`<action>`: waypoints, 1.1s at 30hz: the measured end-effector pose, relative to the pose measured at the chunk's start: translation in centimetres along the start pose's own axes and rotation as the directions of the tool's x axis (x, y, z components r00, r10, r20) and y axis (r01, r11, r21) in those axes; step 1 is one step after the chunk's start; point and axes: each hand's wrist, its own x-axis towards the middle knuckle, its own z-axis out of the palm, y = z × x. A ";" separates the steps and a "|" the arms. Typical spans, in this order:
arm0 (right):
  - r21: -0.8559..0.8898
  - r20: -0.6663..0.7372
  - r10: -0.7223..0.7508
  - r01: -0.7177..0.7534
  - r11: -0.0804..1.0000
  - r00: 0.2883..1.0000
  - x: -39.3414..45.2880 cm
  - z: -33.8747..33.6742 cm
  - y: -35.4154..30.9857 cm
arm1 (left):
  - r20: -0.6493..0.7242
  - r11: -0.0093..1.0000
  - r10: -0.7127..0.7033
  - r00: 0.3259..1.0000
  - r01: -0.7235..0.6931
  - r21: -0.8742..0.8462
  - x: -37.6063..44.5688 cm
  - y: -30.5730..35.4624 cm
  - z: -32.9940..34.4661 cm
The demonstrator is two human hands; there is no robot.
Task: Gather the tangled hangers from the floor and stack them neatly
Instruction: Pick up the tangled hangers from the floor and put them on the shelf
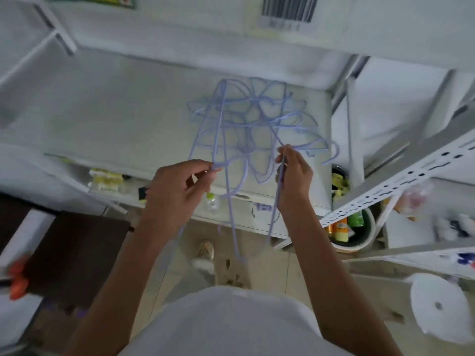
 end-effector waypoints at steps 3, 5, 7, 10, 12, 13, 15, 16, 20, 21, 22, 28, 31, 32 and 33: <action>0.301 -0.075 0.353 -0.317 0.899 0.933 4.8 1.6 2.1 | 0.083 0.948 0.174 0.981 -0.190 0.256 3.7 -1.2 0.1; 0.426 -0.068 0.426 -0.360 0.830 0.902 7.4 3.3 3.5 | 0.169 0.893 0.264 0.950 -0.307 0.330 6.2 -2.2 0.3; 0.478 -0.060 0.433 -0.355 0.803 0.899 9.4 5.1 4.6 | 0.236 0.825 0.373 0.897 -0.437 0.359 8.9 -3.4 0.7; 0.523 -0.086 0.438 -0.333 0.784 0.895 11.2 6.9 5.2 | 0.329 0.654 0.509 0.796 -0.605 0.454 12.8 -5.1 1.6; 0.503 -0.101 0.439 -0.335 0.797 0.893 11.9 7.6 5.5 | 0.383 0.532 0.571 0.727 -0.682 0.501 15.5 -6.0 2.5; 0.476 -0.112 0.437 -0.338 0.812 0.892 12.2 7.7 5.6 | 0.408 0.498 0.586 0.700 -0.709 0.500 16.8 -6.4 3.0; 0.431 -0.133 0.424 -0.333 0.839 0.896 12.1 7.4 5.7 | 0.423 0.476 0.601 0.679 -0.728 0.493 19.3 -6.9 4.0; 0.430 -0.121 0.411 -0.326 0.842 0.904 11.8 7.1 5.9 | 0.417 0.481 0.594 0.689 -0.718 0.503 20.3 -7.0 4.7; 0.565 -0.081 0.385 -0.276 0.778 0.919 9.5 6.1 6.6 | 0.354 0.610 0.422 0.835 -0.550 0.570 23.1 -6.8 8.7; 0.581 -0.078 0.387 -0.273 0.766 0.919 8.9 5.9 6.8 | 0.324 0.669 0.352 0.878 -0.478 0.569 23.5 -6.6 9.9; 0.581 -0.071 0.387 -0.277 0.765 0.920 8.3 5.8 7.1 | 0.300 0.723 0.284 0.911 -0.409 0.557 23.9 -6.3 11.1; 0.514 -0.100 0.370 -0.271 0.814 0.923 7.0 5.3 7.7 | 0.289 0.817 0.020 0.957 -0.182 0.547 26.0 -4.8 17.7; 0.465 -0.060 0.355 -0.289 0.837 0.933 7.8 4.8 6.8 | 0.359 0.839 -0.045 0.932 -0.160 0.520 26.3 -5.2 19.3; 0.449 -0.039 0.346 -0.293 0.844 0.937 8.2 4.7 6.5 | 0.373 0.849 -0.068 0.925 -0.143 0.508 26.3 -5.4 19.5; 0.435 -0.013 0.338 -0.299 0.850 0.941 8.7 4.6 6.2 | 0.381 0.861 -0.091 0.920 -0.120 0.495 26.2 -5.6 19.6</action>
